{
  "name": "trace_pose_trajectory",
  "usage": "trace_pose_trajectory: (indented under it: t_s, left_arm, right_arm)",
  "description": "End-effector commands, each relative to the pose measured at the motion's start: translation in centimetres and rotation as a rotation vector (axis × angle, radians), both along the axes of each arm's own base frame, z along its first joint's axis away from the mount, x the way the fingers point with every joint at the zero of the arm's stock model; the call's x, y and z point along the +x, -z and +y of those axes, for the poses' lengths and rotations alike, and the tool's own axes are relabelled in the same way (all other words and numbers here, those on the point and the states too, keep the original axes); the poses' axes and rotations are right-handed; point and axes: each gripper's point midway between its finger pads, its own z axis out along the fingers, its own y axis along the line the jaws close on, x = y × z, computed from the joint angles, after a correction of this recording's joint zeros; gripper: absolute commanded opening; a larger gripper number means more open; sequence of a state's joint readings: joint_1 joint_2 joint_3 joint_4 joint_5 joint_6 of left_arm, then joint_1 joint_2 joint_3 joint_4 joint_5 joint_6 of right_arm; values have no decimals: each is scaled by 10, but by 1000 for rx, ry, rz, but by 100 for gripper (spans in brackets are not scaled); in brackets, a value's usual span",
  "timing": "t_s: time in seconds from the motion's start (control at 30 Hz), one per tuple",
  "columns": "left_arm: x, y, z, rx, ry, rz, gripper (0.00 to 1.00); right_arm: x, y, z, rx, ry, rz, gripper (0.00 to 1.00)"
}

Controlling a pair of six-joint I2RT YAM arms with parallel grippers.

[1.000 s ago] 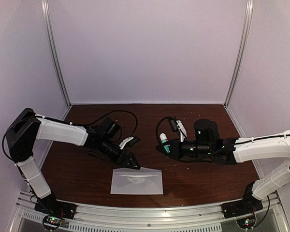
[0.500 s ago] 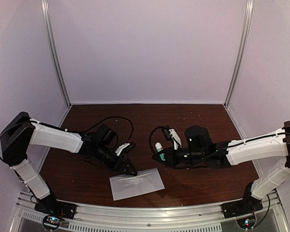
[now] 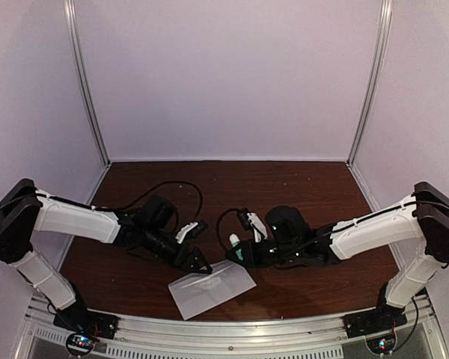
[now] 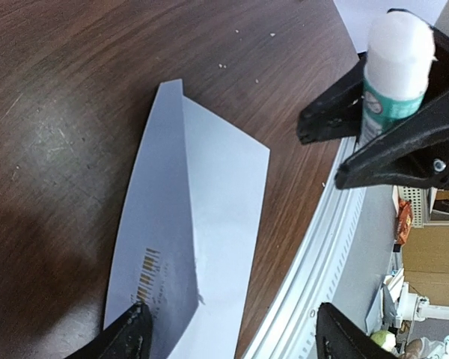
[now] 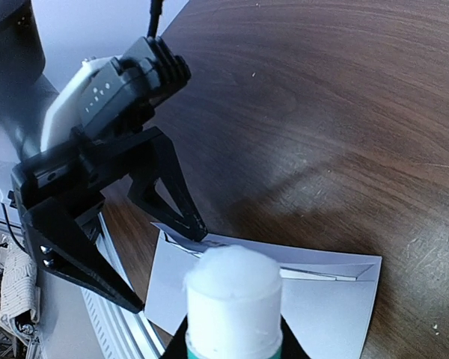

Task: Place the letter into the envelope and seal it
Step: Seal the envelope flap on the envelope.

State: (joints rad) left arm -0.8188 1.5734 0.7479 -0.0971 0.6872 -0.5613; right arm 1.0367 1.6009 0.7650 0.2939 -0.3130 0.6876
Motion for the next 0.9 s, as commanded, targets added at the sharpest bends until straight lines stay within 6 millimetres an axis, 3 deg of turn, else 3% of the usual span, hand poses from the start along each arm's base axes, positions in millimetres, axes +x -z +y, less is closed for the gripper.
trace_pose_trajectory:
  t_s: [0.0,0.43,0.87]
  left_arm:
    - [2,-19,-8,-68,-17,-48,77]
    - [-14,-16,-14,-100,-5,-20,77]
    - [-28,9,-12,-73,16,37,77]
  right_arm:
    - [8,-11,10,44,36,-2,0]
    - [8,7,11,19,53,46,0]
    - [6,18,22,11,29,76,0]
